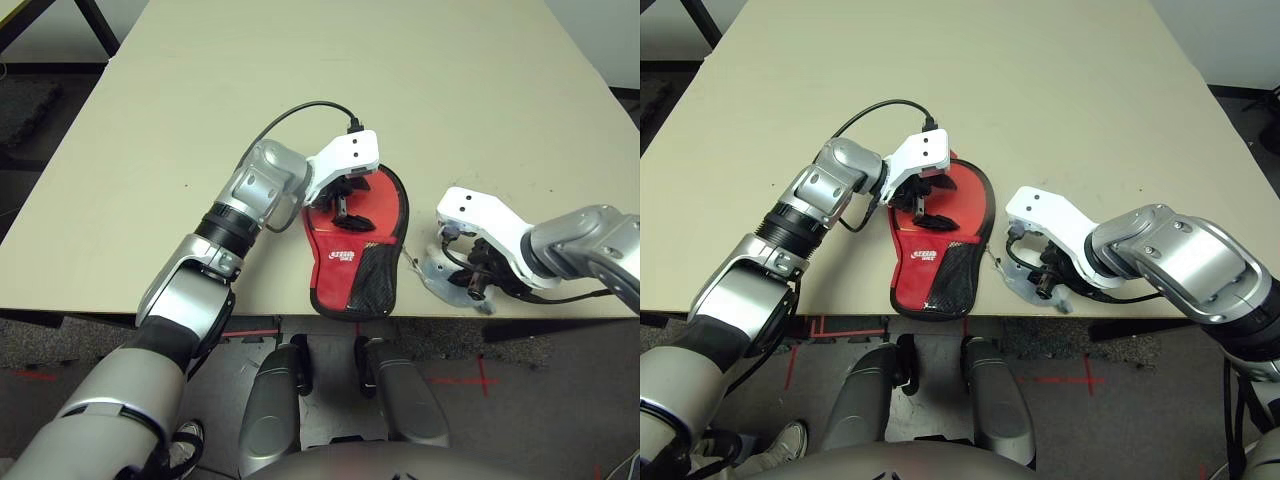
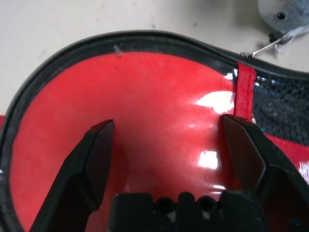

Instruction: Store the ping-pong paddle in its case and zip it.

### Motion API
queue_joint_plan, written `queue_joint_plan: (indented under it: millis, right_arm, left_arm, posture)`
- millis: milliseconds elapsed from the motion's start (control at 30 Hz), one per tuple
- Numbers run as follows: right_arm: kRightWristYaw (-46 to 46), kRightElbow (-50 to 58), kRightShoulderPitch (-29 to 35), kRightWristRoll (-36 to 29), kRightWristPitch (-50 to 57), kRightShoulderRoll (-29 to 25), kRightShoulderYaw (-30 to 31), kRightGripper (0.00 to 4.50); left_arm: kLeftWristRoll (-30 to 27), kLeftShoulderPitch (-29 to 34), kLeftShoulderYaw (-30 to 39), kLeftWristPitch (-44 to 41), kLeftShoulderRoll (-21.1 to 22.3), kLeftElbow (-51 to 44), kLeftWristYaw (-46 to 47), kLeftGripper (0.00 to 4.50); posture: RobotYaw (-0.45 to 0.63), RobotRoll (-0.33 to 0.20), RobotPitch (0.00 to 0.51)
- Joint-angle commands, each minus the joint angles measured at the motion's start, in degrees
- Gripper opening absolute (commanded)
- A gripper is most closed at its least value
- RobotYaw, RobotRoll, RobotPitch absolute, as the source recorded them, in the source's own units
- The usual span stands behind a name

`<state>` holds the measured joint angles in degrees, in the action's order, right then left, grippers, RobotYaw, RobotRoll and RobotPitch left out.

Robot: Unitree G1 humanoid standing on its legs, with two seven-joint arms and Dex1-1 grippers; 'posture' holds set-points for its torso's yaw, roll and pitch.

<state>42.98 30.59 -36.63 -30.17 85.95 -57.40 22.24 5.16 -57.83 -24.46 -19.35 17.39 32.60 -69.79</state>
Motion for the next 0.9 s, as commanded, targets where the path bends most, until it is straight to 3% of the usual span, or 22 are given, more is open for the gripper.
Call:
queue_joint_plan:
  millis: [33, 333, 633, 900]
  right_arm:
    - [-3.13, -2.08, 0.05, 2.10, -0.13, 1.56, 1.28, 0.23]
    - [-3.50, 0.46, -0.83, 0.76, 0.30, 3.01, 0.83, 0.23]
    - [0.34, 15.06, 4.36, -4.72, 0.26, -3.17, 2.59, 0.22]
    - [3.17, 19.36, 6.55, -6.41, -1.52, -8.25, 4.93, 0.22]
  left_arm:
    - [2.48, 0.59, -1.92, -1.92, -0.63, 3.19, 1.52, 4.50]
    - [5.69, -0.29, -3.06, -4.98, -6.40, 17.99, 8.45, 4.50]
    - [5.99, -1.00, -2.10, -4.36, -8.38, 22.45, 11.39, 4.50]
    - [5.87, -1.20, -1.46, -4.08, -8.66, 22.84, 11.61, 4.50]
  posture:
    - [-0.16, 0.000, 0.252]
    - [-0.15, 0.000, 0.262]
    - [-0.15, 0.000, 0.267]
    - [-0.16, 0.000, 0.265]
